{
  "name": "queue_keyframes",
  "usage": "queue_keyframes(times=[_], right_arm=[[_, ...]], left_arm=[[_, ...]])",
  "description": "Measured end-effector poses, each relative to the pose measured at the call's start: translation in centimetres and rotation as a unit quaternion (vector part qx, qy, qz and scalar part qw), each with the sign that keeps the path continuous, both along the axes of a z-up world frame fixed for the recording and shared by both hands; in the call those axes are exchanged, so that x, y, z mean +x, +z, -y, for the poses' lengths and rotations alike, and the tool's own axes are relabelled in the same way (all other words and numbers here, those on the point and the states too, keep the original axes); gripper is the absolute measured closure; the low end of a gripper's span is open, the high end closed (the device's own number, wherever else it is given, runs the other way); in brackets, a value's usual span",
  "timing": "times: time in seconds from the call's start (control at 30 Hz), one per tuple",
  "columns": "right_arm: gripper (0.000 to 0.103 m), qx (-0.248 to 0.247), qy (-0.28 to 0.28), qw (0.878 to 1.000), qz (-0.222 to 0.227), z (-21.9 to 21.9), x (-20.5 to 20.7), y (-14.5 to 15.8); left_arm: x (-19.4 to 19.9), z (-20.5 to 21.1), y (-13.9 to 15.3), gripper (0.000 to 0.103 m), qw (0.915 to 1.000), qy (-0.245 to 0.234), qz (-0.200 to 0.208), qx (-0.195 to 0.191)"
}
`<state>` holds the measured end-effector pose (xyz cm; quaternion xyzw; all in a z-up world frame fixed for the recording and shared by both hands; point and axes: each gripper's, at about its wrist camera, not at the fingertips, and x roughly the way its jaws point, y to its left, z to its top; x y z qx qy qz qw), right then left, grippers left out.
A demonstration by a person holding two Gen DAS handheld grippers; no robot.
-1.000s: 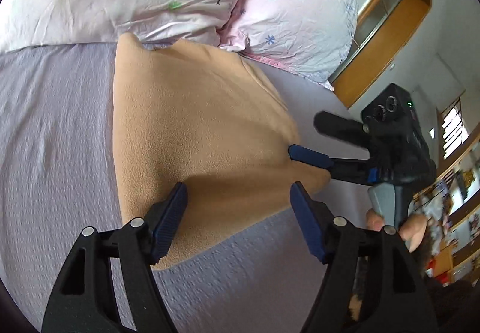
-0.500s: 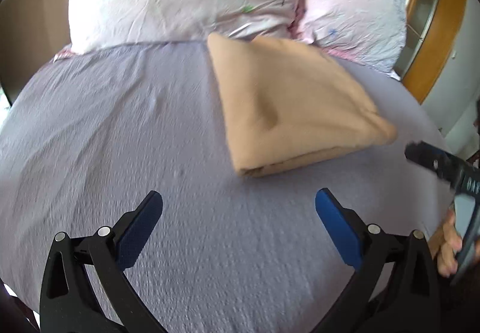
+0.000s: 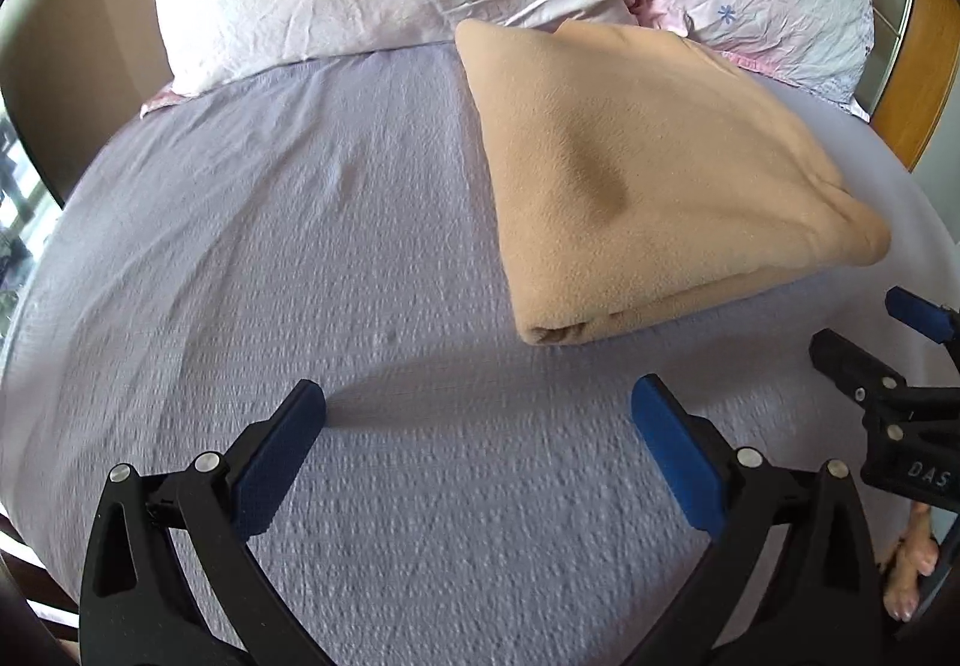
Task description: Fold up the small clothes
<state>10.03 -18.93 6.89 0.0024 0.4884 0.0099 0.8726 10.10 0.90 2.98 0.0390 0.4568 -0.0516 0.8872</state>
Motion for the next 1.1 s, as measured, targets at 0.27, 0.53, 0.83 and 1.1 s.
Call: queue_keyframes(times=[0.27, 0.53, 0.83, 1.1], right_arm=[[0.002, -0.009, 0.008, 1.0, -0.004, -0.88, -0.12, -0.04], [0.002, 0.006, 0.001, 1.0, -0.008, -0.44, -0.1, -0.24], [0.002, 0.006, -0.001, 1.0, -0.011, -0.57, -0.1, -0.21], [0.002, 0.006, -0.001, 1.0, -0.011, -0.54, -0.1, -0.23]], left_arm=[[-0.35, 0.08, 0.03, 0.001, 0.9999, -0.012, 0.005, 0.0], [-0.36, 0.16, 0.05, 0.001, 0.9998, -0.017, 0.006, 0.0], [-0.25, 0.22, -0.02, 0.001, 0.9999, -0.012, 0.004, 0.0], [-0.11, 0.1, -0.08, 0.001, 0.9999, -0.013, -0.001, 0.001]])
